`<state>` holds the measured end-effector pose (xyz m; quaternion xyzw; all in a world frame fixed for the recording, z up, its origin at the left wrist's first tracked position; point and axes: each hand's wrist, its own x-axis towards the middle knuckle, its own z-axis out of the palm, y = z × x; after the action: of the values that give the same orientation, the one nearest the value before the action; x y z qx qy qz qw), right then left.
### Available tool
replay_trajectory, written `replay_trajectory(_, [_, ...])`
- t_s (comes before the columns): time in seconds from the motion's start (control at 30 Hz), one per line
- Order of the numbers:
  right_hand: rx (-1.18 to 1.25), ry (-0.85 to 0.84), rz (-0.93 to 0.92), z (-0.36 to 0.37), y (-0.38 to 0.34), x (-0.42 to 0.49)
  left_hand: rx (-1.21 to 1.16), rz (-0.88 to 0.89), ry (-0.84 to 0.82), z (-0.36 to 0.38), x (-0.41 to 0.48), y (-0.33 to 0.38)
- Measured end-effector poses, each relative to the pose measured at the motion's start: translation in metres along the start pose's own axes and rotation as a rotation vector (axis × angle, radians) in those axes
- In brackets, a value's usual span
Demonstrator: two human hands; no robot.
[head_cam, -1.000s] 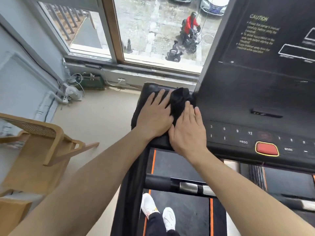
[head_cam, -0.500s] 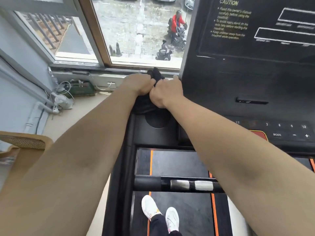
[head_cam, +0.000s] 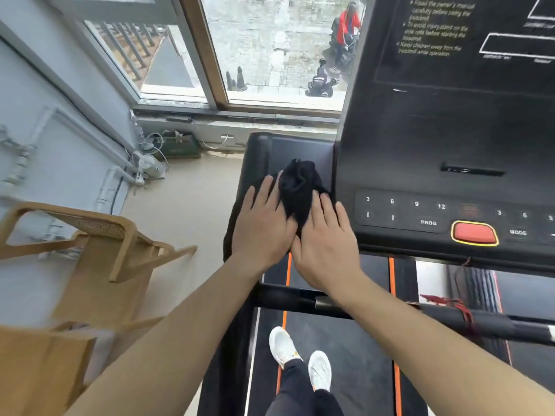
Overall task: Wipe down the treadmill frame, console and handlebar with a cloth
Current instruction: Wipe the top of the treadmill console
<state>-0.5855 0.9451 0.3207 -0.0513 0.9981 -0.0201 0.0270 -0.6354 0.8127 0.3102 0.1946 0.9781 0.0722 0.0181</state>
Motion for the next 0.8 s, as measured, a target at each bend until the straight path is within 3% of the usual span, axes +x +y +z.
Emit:
replay_trajectory(0.17, [0.071,0.119,-0.068,-0.005,0.015,0.015,-0.085,-0.042,0.08,-0.003,0.012,-0.002])
replay_trajectory(0.27, [0.221,0.349,-0.01,-0.011,0.022,0.032,-0.332,-0.115,0.188,-0.015,0.035,-0.01])
replay_trajectory(0.37, [0.306,0.475,0.043,-0.022,0.022,0.052,-0.571,-0.221,0.222,-0.029,0.045,-0.017])
replay_trajectory(0.47, [0.1,0.403,-0.058,-0.02,0.024,0.071,-0.535,-0.231,0.312,-0.034,0.027,-0.022])
replay_trajectory(0.6, [-0.119,0.221,-0.126,-0.019,0.022,0.088,-0.239,0.029,0.348,-0.01,-0.005,-0.025])
replay_trajectory(0.7, [-0.111,0.151,-0.215,-0.024,0.014,0.088,-0.185,0.094,0.353,0.003,0.0,-0.028])
replay_trajectory(0.8, [-0.03,0.066,-0.191,-0.027,0.016,0.083,-0.177,0.147,0.34,0.001,0.016,-0.029])
